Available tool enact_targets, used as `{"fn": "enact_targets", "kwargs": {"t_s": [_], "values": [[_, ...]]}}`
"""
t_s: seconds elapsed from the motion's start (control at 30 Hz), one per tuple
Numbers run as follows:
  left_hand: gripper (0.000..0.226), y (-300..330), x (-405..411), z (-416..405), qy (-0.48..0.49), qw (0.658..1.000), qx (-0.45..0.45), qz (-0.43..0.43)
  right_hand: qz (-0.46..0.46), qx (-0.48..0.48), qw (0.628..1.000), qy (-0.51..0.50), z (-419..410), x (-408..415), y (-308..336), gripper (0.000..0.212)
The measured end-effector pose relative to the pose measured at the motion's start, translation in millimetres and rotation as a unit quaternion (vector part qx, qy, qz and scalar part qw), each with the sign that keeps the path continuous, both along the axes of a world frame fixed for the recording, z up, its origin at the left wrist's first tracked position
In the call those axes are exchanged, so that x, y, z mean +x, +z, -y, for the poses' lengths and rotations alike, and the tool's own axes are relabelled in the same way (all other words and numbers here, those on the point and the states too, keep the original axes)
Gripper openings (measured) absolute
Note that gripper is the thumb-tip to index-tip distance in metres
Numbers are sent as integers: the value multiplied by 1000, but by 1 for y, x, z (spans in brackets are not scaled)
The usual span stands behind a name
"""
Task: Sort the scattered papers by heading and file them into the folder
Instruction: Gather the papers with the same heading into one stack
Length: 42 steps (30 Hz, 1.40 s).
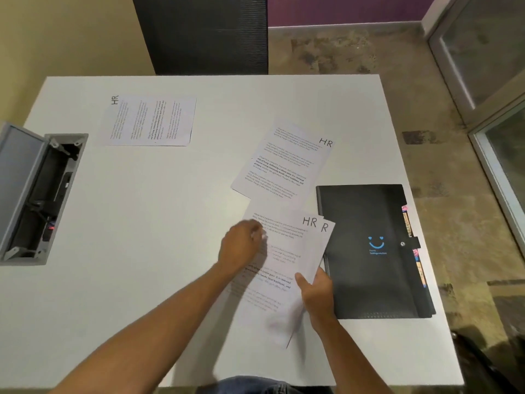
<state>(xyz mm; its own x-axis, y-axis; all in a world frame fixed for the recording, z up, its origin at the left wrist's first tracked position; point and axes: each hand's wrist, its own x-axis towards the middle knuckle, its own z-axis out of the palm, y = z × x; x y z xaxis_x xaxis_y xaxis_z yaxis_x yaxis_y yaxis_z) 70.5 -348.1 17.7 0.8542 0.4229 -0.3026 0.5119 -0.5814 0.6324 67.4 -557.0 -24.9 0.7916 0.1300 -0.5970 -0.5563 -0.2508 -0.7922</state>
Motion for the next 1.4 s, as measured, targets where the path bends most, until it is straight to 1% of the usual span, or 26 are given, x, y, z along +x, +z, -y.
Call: {"fn": "enact_targets", "kwargs": {"t_s": [0.07,0.13,0.2,0.3,0.37,0.4,0.53,0.6,0.67,0.73,0.83,0.93,1.03,1.13,1.2,1.3,1.4], "values": [[29,-5,28,-19,65,998,23,-10,3,-25,1000,2,7,6,2,27],[41,-11,57,-36,103,992,66,-32,3,-43,999,0,17,11,3,25],[49,-17,82,-48,129,985,93,-61,-6,-40,999,-14,28,16,6,25],[68,-27,107,-58,138,976,126,-109,-20,-25,999,-30,43,20,8,22],[74,-33,115,-59,130,974,140,-122,-32,-20,998,-44,49,21,9,17],[74,-35,119,-59,132,975,131,-124,-35,-20,998,-48,52,21,8,16],[65,-33,130,-61,158,975,48,-150,-42,-23,998,-49,54,18,5,21],[55,-31,128,-65,177,974,16,-140,-47,-18,997,-50,55,15,6,22],[40,-30,116,-68,217,971,-25,-100,-53,-13,997,-49,56,13,5,21],[31,-24,100,-69,260,962,-76,-40,-58,-11,998,-39,57,10,2,23],[28,-1,69,-68,288,950,-111,39,-54,-15,998,-8,55,9,1,22],[27,23,34,-62,338,923,-149,109,-56,-10,998,32,50,8,-4,22],[20,42,-4,-53,400,881,-190,169,-72,-6,996,49,42,8,-9,26],[24,55,-40,-45,448,840,-213,220,-76,-6,995,60,33,10,-7,32],[26,59,-61,-36,446,839,-230,211,-79,-8,995,66,27,13,-4,34],[23,57,-91,-12,420,859,-247,159,-86,-15,993,78,17,18,1,31],[18,47,-113,11,408,870,-251,114,-86,-34,991,99,10,22,0,30]]}}
